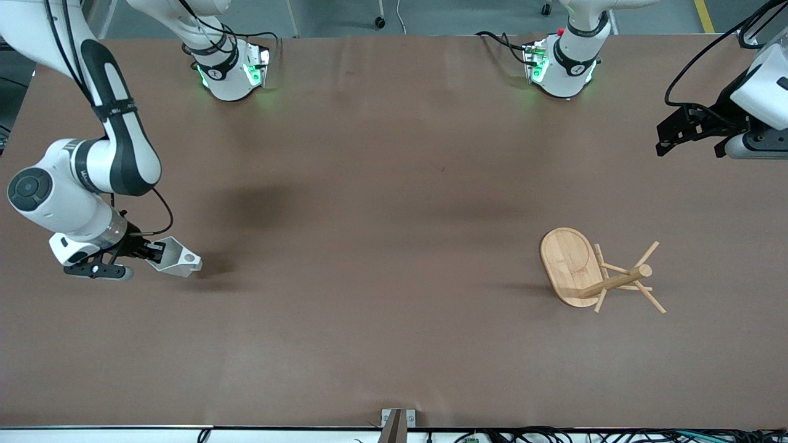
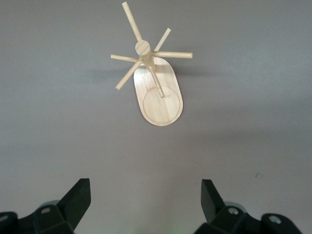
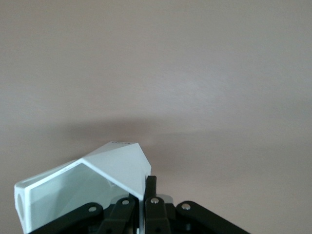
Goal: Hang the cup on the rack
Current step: 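Lift the white cup with the right gripper toward the table middle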
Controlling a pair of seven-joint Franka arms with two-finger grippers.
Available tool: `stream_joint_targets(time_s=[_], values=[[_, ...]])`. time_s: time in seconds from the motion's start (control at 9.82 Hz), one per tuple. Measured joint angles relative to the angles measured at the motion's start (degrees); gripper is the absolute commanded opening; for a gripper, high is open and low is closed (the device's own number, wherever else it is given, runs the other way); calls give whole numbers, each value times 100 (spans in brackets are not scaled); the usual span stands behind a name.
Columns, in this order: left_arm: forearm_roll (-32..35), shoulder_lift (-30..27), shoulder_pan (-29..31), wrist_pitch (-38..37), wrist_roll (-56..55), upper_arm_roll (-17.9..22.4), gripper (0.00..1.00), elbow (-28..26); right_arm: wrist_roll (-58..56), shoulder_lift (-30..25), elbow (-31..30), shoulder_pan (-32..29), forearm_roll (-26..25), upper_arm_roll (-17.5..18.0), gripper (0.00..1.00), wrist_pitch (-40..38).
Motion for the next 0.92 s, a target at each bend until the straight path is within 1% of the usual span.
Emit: stream_joint_targets(time_s=[0.1, 0.41, 0.51, 0.61, 0.81, 0.92], values=[[0, 13, 1, 0, 0, 1, 100, 0, 310, -66, 48, 255, 94, 21, 0, -10], [0, 25, -4, 0, 0, 2, 100, 4, 1461, -87, 448, 1360, 918, 57, 0, -12], [0, 36, -11, -1, 1, 0, 100, 5, 1719, -89, 603, 1688, 1097, 62, 0, -11], [0, 65, -23, -4, 7, -4, 100, 5, 1819, -90, 779, 1963, 1383, 65, 0, -9], [0, 133, -45, -15, 318, -48, 100, 5, 1849, -77, 1170, 2500, 2451, 67, 0, 0], [-1, 146, -53, -26, 719, -72, 100, 5, 1869, -57, 1329, 2707, 3024, 67, 0, -2]])
